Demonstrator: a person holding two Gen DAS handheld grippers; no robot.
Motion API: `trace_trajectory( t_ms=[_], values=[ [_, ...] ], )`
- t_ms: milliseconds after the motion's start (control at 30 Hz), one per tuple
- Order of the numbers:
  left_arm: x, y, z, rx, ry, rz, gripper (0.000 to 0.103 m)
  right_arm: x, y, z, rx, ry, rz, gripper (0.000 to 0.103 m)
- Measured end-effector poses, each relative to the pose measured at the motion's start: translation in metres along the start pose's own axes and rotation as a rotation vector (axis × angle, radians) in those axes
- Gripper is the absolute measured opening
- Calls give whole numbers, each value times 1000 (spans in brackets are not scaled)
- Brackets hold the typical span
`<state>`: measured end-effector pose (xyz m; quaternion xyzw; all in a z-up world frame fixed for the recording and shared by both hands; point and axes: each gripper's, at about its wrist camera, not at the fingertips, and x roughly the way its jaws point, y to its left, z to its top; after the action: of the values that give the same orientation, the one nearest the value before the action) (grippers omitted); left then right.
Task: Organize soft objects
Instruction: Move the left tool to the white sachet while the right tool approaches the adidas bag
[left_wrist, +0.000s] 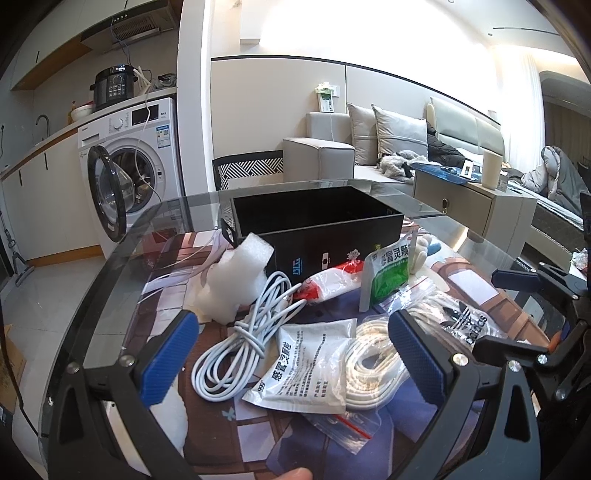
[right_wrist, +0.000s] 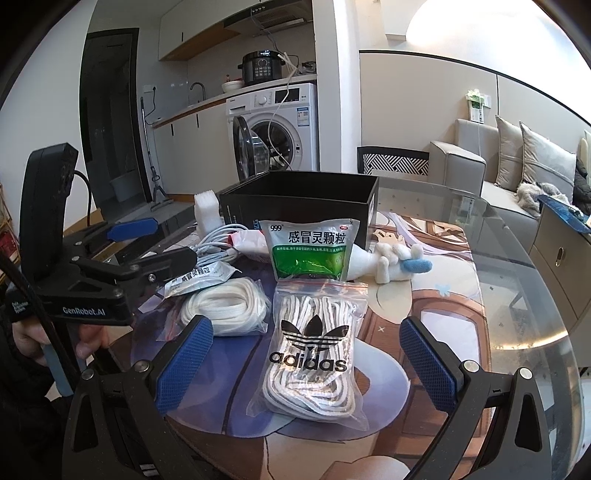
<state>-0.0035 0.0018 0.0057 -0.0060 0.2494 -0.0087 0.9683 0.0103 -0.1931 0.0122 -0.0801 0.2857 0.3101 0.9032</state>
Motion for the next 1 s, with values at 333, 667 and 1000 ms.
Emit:
trace_trajectory(
  t_ms=[333,667,1000],
  values=[
    [8,-6,0,63,62,-8,103,17,-8,-4,7,118,-66,103],
    [24,7,-3,25,155,34,103,36,-9,-2,4,203,-71,87],
    [41,24,-6,-70,265,-81,92,36,-8,-4,0,201,-52,86]
  ],
)
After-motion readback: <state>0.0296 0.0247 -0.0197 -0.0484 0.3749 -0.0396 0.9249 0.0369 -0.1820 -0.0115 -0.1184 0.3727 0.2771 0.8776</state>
